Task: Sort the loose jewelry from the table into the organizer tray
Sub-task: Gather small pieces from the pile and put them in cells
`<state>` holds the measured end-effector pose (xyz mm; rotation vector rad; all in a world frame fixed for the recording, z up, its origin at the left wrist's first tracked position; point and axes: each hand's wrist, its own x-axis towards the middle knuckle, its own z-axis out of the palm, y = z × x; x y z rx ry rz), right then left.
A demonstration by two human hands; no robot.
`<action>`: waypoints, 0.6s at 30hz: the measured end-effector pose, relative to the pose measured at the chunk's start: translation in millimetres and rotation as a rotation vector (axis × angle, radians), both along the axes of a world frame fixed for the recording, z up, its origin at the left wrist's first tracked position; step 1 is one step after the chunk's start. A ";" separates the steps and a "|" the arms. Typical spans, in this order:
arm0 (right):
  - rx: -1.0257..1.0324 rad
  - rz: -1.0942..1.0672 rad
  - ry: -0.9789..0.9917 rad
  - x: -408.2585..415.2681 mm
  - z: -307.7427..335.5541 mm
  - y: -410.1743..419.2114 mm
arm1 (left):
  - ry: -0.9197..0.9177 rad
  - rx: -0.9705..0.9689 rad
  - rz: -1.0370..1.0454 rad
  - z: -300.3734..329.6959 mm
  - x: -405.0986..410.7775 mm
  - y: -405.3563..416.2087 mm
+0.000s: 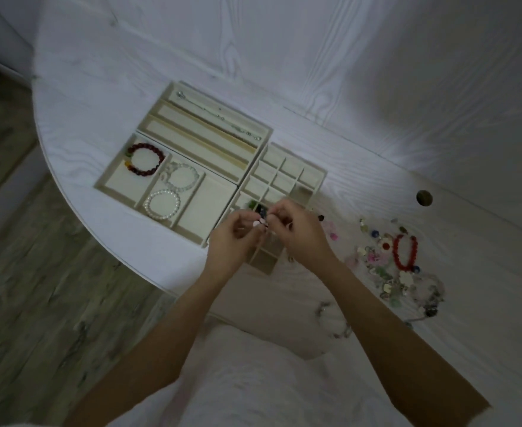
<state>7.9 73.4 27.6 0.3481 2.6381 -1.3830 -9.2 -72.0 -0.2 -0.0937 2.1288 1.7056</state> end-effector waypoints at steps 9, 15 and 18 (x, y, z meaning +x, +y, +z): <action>0.007 -0.056 -0.072 -56.3 -26.7 -22.4 | 0.227 -0.297 -0.028 -12.0 -46.8 -15.4; 0.286 0.056 0.047 -56.1 -37.6 -17.4 | 0.522 -0.536 -0.227 -12.2 -45.3 -31.6; 0.353 0.030 0.163 -51.5 -37.2 -11.2 | 0.633 -0.607 -0.218 -11.7 -42.3 -42.0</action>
